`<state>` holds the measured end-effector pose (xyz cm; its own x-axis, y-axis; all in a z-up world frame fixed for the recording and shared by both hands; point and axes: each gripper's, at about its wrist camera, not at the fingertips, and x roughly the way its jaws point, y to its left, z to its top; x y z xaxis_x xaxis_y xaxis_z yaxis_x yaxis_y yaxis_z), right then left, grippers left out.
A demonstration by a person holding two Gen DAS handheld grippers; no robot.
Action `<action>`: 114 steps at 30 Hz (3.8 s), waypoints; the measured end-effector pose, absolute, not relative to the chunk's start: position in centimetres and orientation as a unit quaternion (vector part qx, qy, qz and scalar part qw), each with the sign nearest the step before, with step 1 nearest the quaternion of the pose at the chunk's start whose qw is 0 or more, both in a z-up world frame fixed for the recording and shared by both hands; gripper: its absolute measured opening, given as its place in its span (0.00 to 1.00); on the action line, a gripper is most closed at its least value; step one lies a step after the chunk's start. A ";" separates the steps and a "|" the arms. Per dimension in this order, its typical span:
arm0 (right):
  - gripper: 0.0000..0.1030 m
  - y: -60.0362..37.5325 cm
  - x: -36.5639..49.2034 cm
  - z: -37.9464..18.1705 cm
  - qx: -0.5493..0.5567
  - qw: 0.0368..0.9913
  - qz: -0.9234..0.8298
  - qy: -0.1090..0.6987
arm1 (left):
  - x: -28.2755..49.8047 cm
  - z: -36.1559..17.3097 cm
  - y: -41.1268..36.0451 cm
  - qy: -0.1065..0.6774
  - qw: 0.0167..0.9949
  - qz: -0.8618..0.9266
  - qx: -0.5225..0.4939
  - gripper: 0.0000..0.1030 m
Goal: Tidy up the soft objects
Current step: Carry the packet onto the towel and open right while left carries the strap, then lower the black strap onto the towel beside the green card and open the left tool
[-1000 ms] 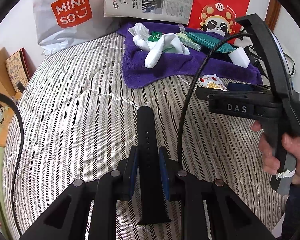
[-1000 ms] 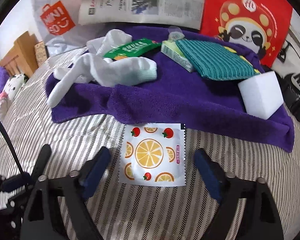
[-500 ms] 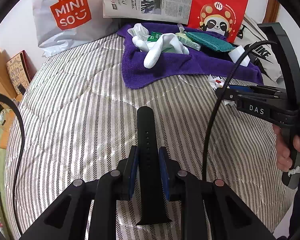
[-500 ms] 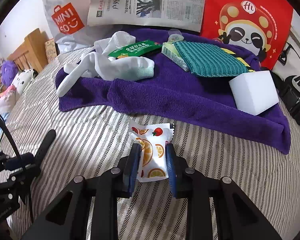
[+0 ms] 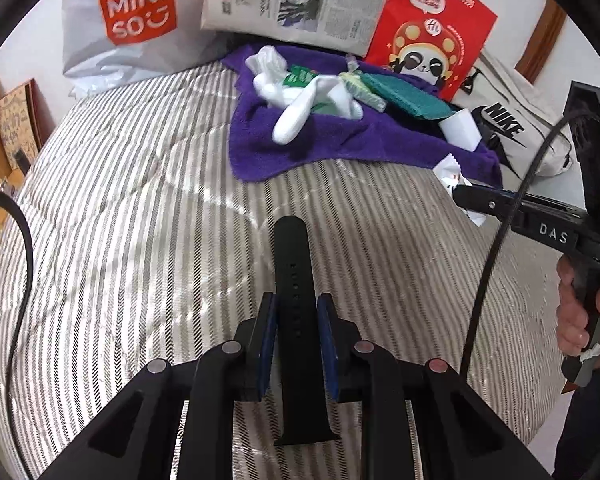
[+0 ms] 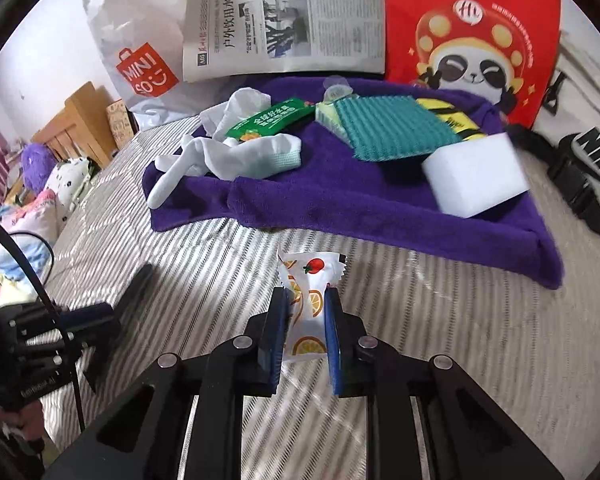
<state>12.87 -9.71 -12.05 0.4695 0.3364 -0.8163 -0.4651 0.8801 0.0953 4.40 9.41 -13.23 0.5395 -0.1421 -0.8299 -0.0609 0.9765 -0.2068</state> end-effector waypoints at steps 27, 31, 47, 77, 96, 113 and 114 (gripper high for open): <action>0.18 -14.0 16.3 -6.7 -0.028 0.868 0.228 0.440 | 9.1 -6.1 6.8 0.436 0.893 -0.066 -0.090 0.19; 0.18 -12.6 18.3 -6.2 -0.029 0.865 0.241 0.439 | 10.7 -5.6 6.9 0.436 0.893 -0.071 -0.089 0.19; 0.18 -4.2 25.7 -11.2 -0.082 0.826 0.257 0.495 | 15.8 -4.9 11.5 0.437 0.893 -0.039 -0.101 0.19; 0.68 -4.6 25.4 -12.6 -0.092 0.817 0.272 0.500 | 18.3 -5.7 11.5 0.449 0.887 -0.052 -0.096 0.19; 0.68 -7.3 24.0 -10.9 -0.055 0.827 0.271 0.490 | 18.8 -5.1 9.9 0.450 0.886 -0.068 -0.091 0.19; 0.68 -13.4 21.6 -9.2 -0.045 0.848 0.252 0.464 | 23.3 -6.9 5.4 0.482 0.867 -0.068 -0.109 0.19; 0.68 -13.7 21.6 -9.2 -0.043 0.848 0.250 0.465 | 23.6 -7.0 5.2 0.484 0.866 -0.063 -0.108 0.19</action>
